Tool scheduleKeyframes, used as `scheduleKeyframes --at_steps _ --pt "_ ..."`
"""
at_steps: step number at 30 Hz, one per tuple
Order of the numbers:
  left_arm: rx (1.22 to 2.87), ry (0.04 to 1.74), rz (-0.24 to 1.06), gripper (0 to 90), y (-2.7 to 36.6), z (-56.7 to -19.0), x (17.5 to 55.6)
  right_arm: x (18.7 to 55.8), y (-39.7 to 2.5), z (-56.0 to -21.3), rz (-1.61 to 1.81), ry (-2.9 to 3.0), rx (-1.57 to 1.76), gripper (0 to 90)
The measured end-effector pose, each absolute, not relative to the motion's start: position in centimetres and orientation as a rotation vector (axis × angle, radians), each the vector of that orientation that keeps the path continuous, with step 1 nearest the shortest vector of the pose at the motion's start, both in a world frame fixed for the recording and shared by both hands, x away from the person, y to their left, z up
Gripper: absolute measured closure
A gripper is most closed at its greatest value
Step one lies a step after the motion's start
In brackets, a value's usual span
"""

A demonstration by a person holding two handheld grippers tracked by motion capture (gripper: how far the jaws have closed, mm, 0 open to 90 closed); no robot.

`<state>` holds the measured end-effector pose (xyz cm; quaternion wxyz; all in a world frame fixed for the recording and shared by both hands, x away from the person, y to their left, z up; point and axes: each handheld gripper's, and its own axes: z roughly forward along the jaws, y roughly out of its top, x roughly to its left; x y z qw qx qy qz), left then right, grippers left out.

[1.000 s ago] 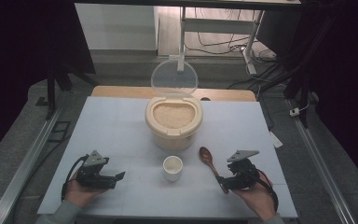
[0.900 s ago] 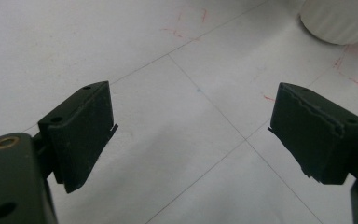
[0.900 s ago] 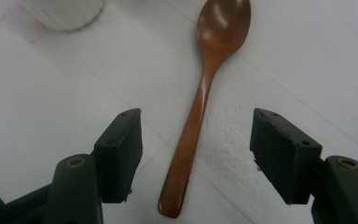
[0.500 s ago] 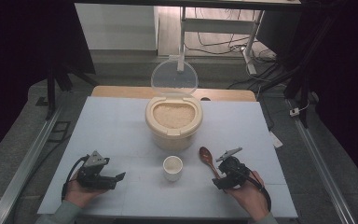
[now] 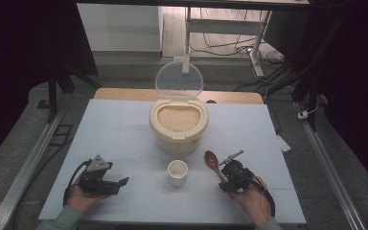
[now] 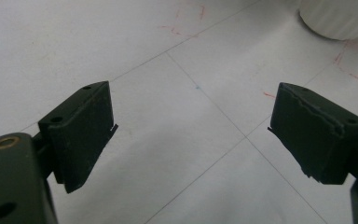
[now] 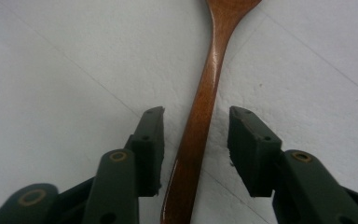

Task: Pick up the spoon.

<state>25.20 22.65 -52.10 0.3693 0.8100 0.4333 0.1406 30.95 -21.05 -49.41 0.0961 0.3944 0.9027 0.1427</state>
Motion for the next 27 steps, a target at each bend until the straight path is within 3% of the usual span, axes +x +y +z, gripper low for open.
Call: scheduleKeyframes --at_steps 12,27 --pt "2.084 1.112 0.360 13.3 22.6 -52.2 25.2 31.4 -20.7 -49.6 0.413 2.664 1.244 77.0" --pt "2.088 1.119 0.364 13.4 22.7 -52.3 25.3 31.5 -21.7 -49.0 0.477 2.680 1.186 78.5"
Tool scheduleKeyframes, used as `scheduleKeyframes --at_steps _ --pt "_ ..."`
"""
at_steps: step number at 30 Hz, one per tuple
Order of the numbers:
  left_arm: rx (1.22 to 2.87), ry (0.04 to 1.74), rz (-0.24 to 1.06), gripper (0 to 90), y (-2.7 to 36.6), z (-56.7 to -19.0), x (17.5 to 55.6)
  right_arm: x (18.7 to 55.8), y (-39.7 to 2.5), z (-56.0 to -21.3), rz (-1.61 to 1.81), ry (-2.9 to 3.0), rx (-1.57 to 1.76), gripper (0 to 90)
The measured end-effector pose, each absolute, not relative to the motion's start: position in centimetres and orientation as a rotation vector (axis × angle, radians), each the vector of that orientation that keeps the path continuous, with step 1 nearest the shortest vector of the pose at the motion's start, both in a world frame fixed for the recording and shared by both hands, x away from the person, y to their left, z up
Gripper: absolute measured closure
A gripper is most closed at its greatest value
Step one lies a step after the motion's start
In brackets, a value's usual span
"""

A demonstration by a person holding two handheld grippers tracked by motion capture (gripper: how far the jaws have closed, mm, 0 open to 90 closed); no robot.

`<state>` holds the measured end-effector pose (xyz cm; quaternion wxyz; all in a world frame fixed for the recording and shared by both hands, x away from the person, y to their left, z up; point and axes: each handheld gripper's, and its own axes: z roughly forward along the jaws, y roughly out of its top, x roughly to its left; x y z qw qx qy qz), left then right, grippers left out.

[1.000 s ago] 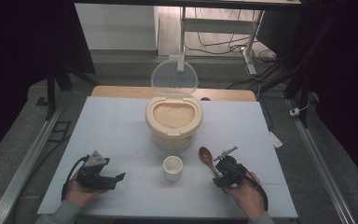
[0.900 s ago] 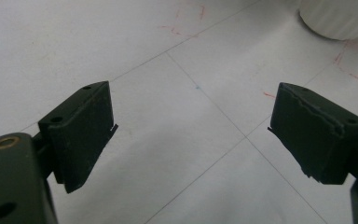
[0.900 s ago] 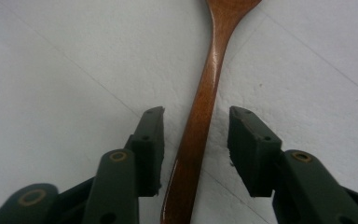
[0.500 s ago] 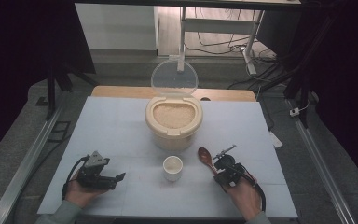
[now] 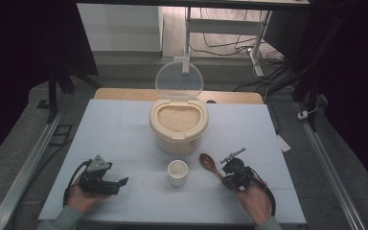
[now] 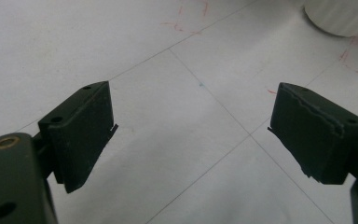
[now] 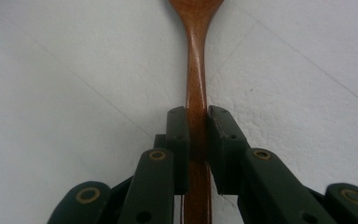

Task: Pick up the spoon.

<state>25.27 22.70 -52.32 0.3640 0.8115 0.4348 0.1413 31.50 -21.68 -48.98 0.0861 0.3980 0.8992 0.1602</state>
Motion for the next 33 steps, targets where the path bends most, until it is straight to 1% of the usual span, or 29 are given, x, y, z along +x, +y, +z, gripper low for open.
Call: scheduleKeyframes --at_steps 22,33 --pt "2.090 1.123 0.367 13.4 22.8 -52.4 25.3 31.0 -24.5 -45.9 0.802 2.729 1.129 78.5" --pt "2.084 1.128 0.366 13.4 22.8 -52.4 25.3 30.1 -25.0 -43.8 0.955 2.757 0.994 78.5"
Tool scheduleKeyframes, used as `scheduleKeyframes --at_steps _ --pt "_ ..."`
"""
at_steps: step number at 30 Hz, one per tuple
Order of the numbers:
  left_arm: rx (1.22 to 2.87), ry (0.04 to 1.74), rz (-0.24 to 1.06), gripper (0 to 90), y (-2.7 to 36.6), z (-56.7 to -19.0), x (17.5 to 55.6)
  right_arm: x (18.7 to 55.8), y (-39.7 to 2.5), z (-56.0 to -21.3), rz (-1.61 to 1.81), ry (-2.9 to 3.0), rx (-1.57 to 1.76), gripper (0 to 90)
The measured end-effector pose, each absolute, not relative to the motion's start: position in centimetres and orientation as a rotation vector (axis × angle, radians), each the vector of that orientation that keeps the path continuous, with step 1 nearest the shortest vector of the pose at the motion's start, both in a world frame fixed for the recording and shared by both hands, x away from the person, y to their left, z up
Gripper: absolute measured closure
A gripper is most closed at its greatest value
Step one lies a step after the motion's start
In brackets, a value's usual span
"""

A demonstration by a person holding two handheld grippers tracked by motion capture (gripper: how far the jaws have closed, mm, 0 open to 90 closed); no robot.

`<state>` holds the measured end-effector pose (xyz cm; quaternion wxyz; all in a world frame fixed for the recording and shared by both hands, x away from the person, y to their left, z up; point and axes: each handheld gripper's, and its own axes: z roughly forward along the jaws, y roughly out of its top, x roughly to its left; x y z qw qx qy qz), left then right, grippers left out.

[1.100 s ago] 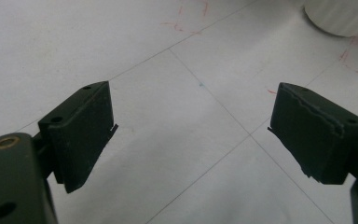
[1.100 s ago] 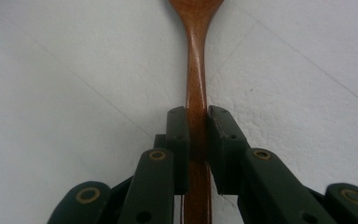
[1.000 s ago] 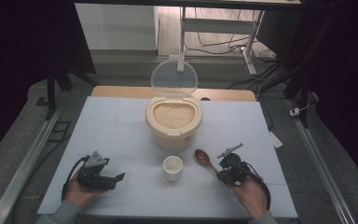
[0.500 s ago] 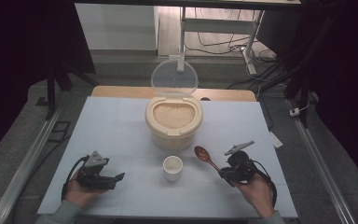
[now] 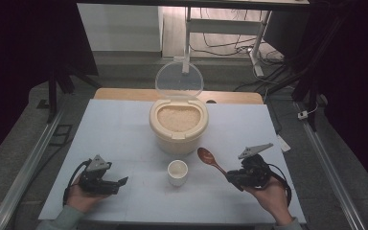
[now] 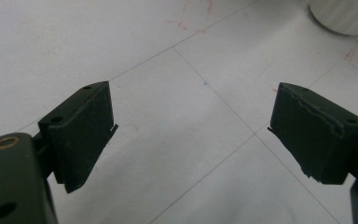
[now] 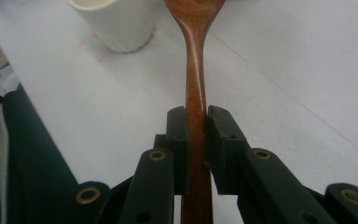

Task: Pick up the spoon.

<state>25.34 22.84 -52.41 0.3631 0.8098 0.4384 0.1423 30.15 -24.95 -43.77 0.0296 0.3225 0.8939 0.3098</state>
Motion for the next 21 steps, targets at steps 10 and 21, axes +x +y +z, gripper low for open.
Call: scheduleKeyframes --at_steps 10,21 --pt "2.083 1.132 0.371 13.3 22.9 -52.4 25.4 29.6 -23.6 -43.4 0.992 2.805 0.863 78.5" --pt "2.084 1.134 0.372 13.3 22.9 -52.5 25.5 29.7 -21.2 -42.8 1.044 2.848 0.729 78.5"
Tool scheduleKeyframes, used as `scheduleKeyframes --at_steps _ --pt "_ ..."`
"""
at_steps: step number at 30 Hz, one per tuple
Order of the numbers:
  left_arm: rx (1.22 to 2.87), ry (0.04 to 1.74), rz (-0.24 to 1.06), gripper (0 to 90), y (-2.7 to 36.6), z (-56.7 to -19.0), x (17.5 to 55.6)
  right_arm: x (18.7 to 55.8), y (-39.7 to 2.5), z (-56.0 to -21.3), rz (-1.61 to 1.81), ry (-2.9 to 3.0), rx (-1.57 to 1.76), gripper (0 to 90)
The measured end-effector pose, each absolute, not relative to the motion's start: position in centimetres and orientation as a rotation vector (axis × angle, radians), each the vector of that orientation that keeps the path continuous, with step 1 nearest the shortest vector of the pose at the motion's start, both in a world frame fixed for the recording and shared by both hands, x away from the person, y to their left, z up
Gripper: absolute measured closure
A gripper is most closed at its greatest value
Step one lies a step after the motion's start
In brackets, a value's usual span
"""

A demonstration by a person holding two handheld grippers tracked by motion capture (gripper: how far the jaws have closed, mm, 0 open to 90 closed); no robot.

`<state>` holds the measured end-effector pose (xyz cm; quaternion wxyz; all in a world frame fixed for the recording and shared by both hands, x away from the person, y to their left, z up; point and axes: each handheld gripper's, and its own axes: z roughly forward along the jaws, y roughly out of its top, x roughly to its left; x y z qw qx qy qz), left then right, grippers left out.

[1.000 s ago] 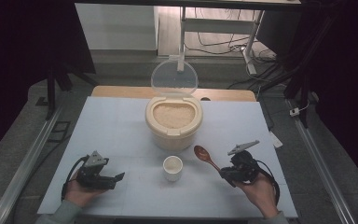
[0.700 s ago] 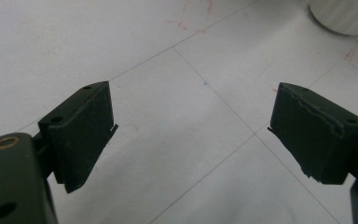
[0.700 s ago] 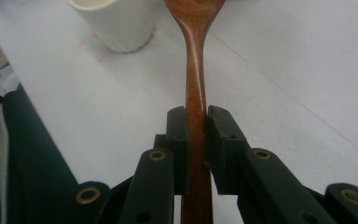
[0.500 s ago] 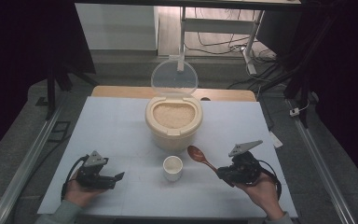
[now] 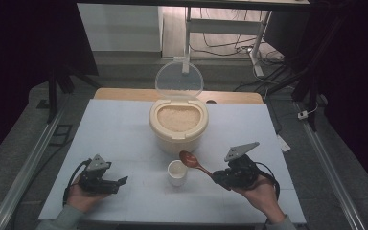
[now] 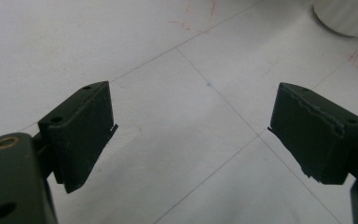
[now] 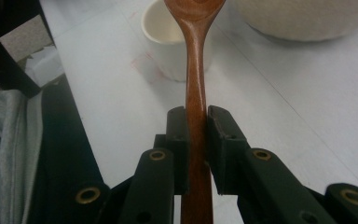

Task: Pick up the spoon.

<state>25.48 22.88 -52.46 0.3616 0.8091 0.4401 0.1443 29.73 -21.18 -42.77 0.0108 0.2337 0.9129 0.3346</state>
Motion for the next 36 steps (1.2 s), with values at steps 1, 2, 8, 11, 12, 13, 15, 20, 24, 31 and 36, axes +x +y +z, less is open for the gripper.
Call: scheduleKeyframes --at_steps 1,2,8,11,12,13,15,20,24,31,36 --pt "2.084 1.136 0.372 13.3 22.9 -52.5 25.5 29.8 -21.0 -42.8 1.045 2.856 0.721 78.5" --pt "2.085 1.134 0.374 13.3 22.9 -52.5 25.5 30.0 -20.6 -42.7 1.044 2.861 0.705 78.5" --pt "2.083 1.132 0.373 13.3 22.9 -52.4 25.5 30.4 -19.7 -42.8 1.045 2.874 0.673 78.5" --pt "2.079 1.131 0.373 13.4 22.9 -52.4 25.5 30.6 -19.0 -42.8 1.041 2.881 0.635 78.5" --pt "2.079 1.131 0.372 13.3 22.9 -52.4 25.5 30.6 -19.0 -42.8 1.041 2.881 0.635 78.5" --pt "2.078 1.130 0.372 13.4 22.9 -52.4 25.5 30.7 -18.6 -42.8 1.051 2.882 0.617 78.5" --pt "2.078 1.129 0.373 13.4 22.9 -52.4 25.5 30.7 -18.4 -42.7 1.052 2.887 0.604 78.5" --pt "2.077 1.129 0.371 13.4 22.9 -52.4 25.5 31.0 -17.1 -42.7 1.044 2.903 0.561 78.5" --pt "2.077 1.126 0.376 13.4 22.9 -52.3 25.5 31.1 -16.6 -42.7 1.047 2.909 0.538 78.5" --pt "2.062 1.088 0.396 14.1 22.6 -51.4 25.2 31.3 -16.2 -42.8 1.038 2.916 0.518 78.5" --pt "2.049 1.023 0.411 15.4 21.8 -50.1 24.7 31.4 -15.8 -42.9 1.041 2.923 0.490 78.5"
